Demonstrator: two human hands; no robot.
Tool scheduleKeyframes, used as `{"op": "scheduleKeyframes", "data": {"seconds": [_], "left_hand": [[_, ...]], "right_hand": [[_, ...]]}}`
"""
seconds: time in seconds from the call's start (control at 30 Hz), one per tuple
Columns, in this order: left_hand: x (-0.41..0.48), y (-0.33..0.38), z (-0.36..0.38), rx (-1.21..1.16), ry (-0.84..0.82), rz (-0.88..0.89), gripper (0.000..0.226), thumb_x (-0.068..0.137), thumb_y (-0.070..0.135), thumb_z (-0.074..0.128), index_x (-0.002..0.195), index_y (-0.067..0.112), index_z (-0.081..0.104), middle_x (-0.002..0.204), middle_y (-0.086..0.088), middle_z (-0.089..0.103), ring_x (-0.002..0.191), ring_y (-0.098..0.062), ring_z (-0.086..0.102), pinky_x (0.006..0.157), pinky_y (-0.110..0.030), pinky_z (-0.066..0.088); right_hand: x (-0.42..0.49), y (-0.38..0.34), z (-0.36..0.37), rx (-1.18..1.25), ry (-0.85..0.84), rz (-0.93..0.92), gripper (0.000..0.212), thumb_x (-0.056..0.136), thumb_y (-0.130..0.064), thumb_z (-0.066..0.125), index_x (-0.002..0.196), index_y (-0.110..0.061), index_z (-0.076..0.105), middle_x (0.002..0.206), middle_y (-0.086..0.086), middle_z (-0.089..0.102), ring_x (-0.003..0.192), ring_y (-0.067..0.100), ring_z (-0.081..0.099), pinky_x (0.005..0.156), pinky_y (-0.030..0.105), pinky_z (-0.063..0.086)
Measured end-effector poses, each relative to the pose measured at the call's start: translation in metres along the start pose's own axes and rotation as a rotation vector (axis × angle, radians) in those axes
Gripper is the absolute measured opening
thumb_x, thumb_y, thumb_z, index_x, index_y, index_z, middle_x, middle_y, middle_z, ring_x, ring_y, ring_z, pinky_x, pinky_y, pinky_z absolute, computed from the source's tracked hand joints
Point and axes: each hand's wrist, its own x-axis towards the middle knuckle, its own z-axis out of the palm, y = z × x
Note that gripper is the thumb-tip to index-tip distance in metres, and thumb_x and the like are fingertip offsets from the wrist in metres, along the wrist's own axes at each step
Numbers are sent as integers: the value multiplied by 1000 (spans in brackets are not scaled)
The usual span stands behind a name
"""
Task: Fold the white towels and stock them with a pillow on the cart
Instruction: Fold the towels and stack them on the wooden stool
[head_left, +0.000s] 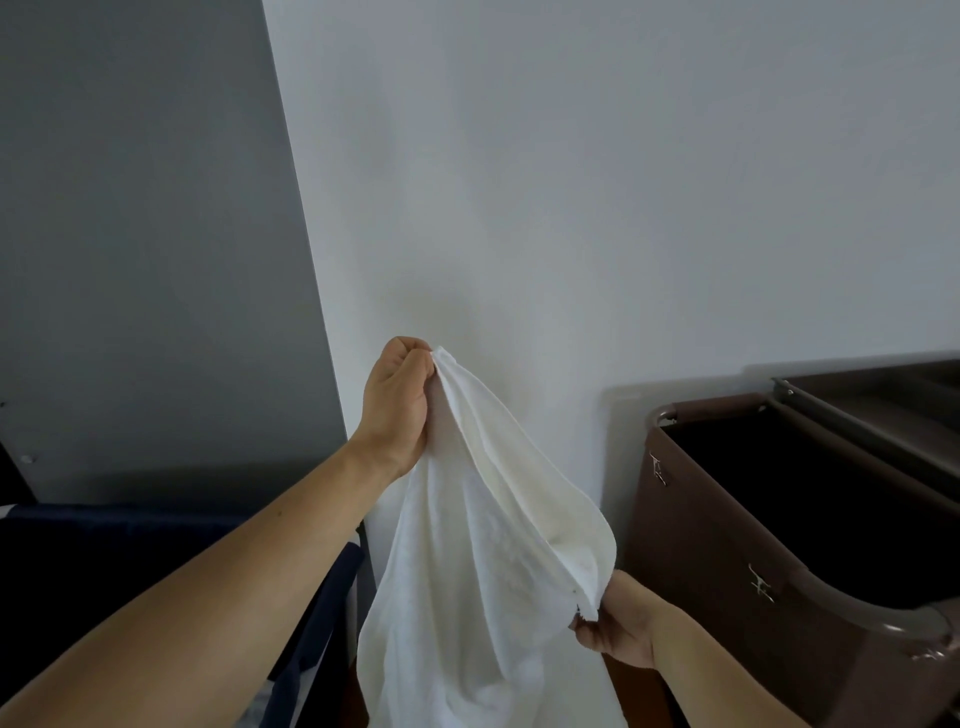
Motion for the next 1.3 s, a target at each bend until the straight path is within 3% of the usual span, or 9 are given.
{"op": "scheduleKeyframes", "data": {"seconds": [0.17, 0.3, 0.4, 0.47, 0.67, 0.87, 1.1, 1.2, 1.3], "left_hand": [[21, 3, -18, 159, 164, 42, 14, 91, 8, 41, 82, 16, 47, 79, 4, 47, 70, -9, 44, 61, -24, 40], [33, -1, -28, 220, 252, 68, 18, 88, 7, 40, 74, 18, 35, 71, 2, 35, 61, -10, 31, 53, -27, 28], [33, -5, -23, 217, 262, 76, 21, 86, 6, 38, 72, 20, 33, 68, 0, 29, 60, -12, 25, 52, -32, 21], [32, -4, -16, 207, 258, 63, 16, 88, 6, 39, 77, 18, 38, 70, 1, 33, 62, -11, 28, 53, -30, 25], [8, 2, 3, 143, 45, 16, 14, 91, 5, 39, 98, 8, 51, 82, 3, 47, 70, -8, 43, 55, -12, 42], [-8, 9, 6, -156, -299, -112, 15, 70, 11, 42, 82, 9, 50, 84, -10, 48, 76, -20, 49, 70, -34, 44], [-19, 4, 11, -218, -440, -214, 10, 68, 10, 40, 76, 9, 46, 77, -9, 46, 67, -19, 47, 61, -29, 46], [-19, 5, 14, -202, -488, -253, 10, 67, 10, 39, 74, 9, 46, 76, -10, 47, 64, -21, 46, 58, -29, 44], [-10, 5, 10, -87, -376, -208, 11, 67, 12, 41, 75, 11, 48, 79, -9, 44, 68, -19, 44, 62, -30, 41]], "right_hand": [[-17, -22, -12, 118, -24, -188, 26, 92, 5, 52, 112, 16, 63, 89, 22, 62, 63, 22, 61, 47, 24, 55], [-35, -58, -25, 240, 89, -437, 18, 93, -3, 54, 104, 9, 63, 78, 16, 63, 58, 16, 55, 44, 20, 48], [-27, -36, -31, -140, 413, -365, 10, 91, 2, 60, 101, 4, 61, 75, 15, 61, 52, 14, 46, 45, 21, 39], [-20, -26, -23, -231, 431, -396, 7, 93, -2, 61, 100, 0, 62, 77, 15, 59, 51, 15, 43, 45, 22, 36], [-15, -17, -4, -126, 420, -340, 9, 98, -10, 58, 102, -6, 65, 83, 15, 65, 57, 18, 57, 48, 25, 44], [0, -29, 0, 2, 430, -330, 18, 100, -20, 56, 107, -7, 66, 102, 14, 71, 84, 27, 70, 65, 35, 54], [13, -61, 19, -78, 200, -315, 32, 100, -40, 52, 109, -12, 63, 107, 10, 67, 92, 29, 65, 67, 36, 50], [19, -55, 21, -168, 41, -204, 41, 94, -37, 58, 116, -4, 69, 112, 20, 71, 101, 39, 68, 84, 42, 56], [26, -41, 14, -347, -104, -108, 47, 87, -35, 62, 116, 2, 66, 117, 27, 64, 109, 49, 59, 103, 52, 48]]}}
